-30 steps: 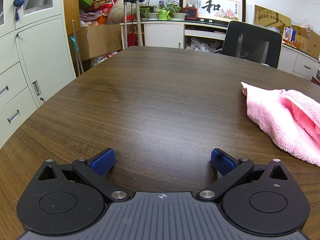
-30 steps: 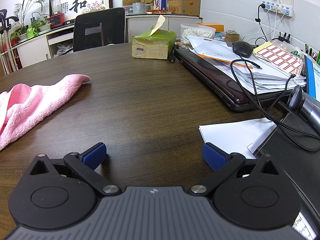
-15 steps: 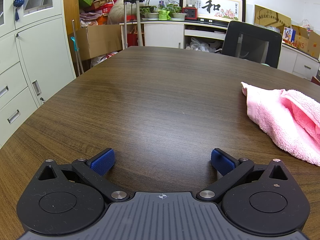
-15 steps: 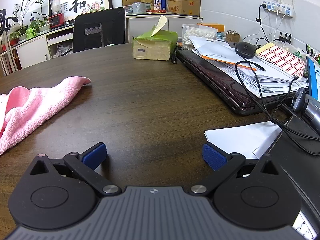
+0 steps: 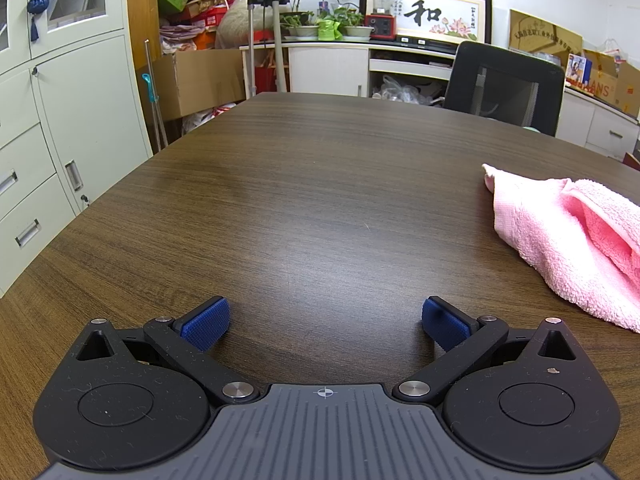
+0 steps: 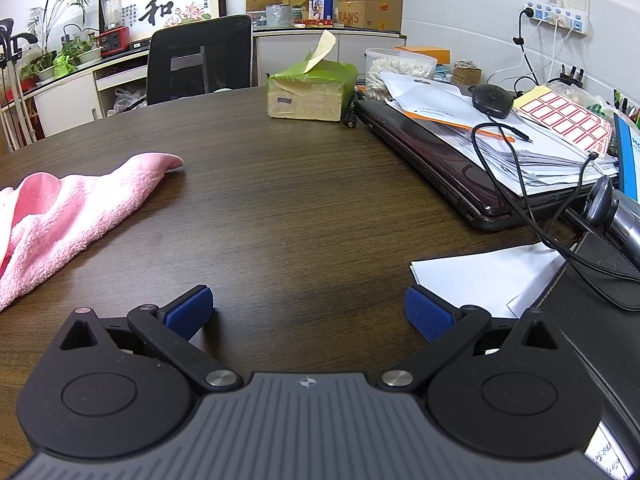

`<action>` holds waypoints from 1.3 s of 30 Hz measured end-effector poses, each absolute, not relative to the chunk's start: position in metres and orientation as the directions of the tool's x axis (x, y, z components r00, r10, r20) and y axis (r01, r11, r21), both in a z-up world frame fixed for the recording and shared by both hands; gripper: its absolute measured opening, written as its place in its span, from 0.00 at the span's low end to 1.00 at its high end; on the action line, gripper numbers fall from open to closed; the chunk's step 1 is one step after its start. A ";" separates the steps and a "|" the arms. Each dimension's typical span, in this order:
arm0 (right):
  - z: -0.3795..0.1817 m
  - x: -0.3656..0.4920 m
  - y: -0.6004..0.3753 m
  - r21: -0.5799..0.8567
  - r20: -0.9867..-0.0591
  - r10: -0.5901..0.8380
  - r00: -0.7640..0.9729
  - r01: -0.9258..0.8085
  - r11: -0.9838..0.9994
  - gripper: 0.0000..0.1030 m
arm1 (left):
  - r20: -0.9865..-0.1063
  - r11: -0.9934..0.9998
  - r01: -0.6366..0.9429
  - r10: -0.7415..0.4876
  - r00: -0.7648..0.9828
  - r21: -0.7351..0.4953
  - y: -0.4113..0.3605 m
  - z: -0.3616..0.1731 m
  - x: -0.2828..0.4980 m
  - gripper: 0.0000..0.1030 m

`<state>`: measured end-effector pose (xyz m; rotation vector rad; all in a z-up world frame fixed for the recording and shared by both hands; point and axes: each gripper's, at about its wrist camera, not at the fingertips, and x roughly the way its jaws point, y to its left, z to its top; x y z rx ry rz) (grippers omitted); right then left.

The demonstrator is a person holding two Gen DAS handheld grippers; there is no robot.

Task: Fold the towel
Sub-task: 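Move the right gripper over the loosely spread pink towel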

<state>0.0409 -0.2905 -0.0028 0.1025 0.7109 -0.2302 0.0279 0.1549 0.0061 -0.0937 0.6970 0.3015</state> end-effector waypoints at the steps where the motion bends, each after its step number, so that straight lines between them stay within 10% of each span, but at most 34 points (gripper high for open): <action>1: -0.003 0.041 -0.289 0.015 -0.657 -0.165 0.736 0.231 0.973 1.00 | -0.644 0.952 -0.306 0.243 0.725 0.015 0.155 0.006 0.028 1.00; 14: 0.011 0.041 -0.277 0.234 -0.611 0.039 0.791 0.133 0.963 1.00 | -0.645 0.951 -0.308 0.244 0.724 0.015 0.158 0.006 0.025 1.00; 26: 0.041 0.036 -0.164 0.081 -0.449 0.300 0.842 -0.296 0.952 1.00 | -0.645 0.951 -0.308 0.244 0.724 0.015 0.157 0.006 0.025 1.00; 39: 0.022 0.041 -0.114 0.106 -0.501 0.405 0.765 -0.411 0.906 0.95 | -0.645 0.951 -0.308 0.245 0.724 0.015 0.158 0.006 0.025 1.00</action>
